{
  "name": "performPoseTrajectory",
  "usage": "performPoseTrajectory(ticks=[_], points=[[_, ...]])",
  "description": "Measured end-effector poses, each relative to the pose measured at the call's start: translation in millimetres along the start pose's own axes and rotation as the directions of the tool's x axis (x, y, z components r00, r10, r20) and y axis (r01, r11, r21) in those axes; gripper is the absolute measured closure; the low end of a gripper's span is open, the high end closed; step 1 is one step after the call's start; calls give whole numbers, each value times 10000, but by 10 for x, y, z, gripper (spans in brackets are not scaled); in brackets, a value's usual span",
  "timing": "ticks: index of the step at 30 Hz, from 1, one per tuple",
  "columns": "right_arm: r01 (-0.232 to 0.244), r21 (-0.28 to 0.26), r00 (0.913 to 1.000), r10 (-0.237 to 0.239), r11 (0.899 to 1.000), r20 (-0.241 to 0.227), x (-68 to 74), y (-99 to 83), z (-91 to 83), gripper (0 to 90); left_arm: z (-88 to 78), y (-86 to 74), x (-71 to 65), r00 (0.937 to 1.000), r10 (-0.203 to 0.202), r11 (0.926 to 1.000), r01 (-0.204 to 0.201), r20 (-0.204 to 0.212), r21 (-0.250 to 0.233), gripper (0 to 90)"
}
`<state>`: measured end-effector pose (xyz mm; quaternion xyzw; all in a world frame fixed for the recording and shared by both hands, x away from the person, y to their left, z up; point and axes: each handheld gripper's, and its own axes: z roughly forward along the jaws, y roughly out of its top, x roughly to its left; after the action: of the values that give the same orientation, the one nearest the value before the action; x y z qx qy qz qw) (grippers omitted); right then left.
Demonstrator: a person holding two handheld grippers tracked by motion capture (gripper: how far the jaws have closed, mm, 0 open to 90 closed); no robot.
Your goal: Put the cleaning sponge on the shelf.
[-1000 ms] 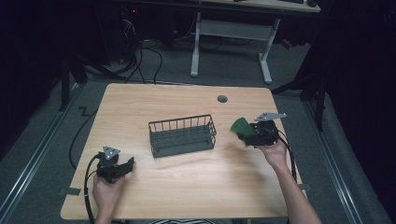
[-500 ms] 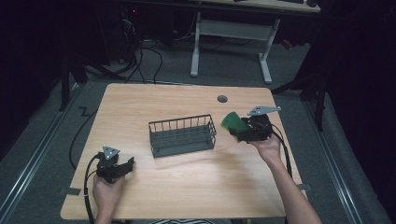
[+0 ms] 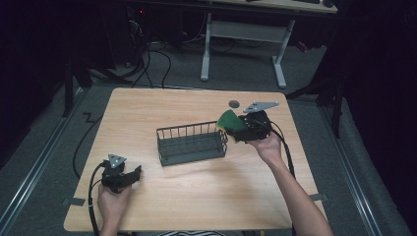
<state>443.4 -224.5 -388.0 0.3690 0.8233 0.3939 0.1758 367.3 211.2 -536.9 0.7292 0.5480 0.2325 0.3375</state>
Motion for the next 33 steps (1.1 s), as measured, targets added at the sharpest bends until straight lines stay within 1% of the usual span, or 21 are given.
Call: performPoseTrajectory(ticks=[2,4,8,11,13,17,20,22,26,28,33], points=[[159,74,9999,-159,9998,5,44,55,62,261,0,0,-1,10000,6,10000,-6,-4,5,310],[219,145,9998,-219,9997,-9,84,101,123,261,0,0,-1,10000,2,10000,-2,4,4,310],[188,231,9998,-186,9996,-90,137,159,246,261,2,1,-6,10000,56,10000,-56,-2,24,308],[298,435,9996,-299,9986,10,173,205,350,261,3,2,-10,9999,114,9999,-114,-21,47,306],[270,455,9996,-270,9986,-18,199,243,413,261,2,2,-10,9999,110,9999,-110,-13,48,306],[400,640,9991,-408,9971,101,263,297,531,261,2,2,-10,9999,114,9999,-114,-14,49,305],[540,767,9982,-558,9956,219,304,316,614,261,1,1,-8,9999,106,9999,-106,5,46,304],[553,836,9980,-576,9950,258,327,324,673,260,2,1,-9,9999,107,9999,-107,-1,46,303],[661,1027,9964,-712,9925,468,347,329,756,260,2,1,-6,10000,91,10000,-92,17,32,302],[515,1053,9972,-568,9931,480,351,322,786,260,2,1,-7,10000,92,10000,-92,19,32,302],[607,1119,9964,-669,9919,529,367,306,841,258,1,1,-6,10000,91,10000,-91,23,35,302]])
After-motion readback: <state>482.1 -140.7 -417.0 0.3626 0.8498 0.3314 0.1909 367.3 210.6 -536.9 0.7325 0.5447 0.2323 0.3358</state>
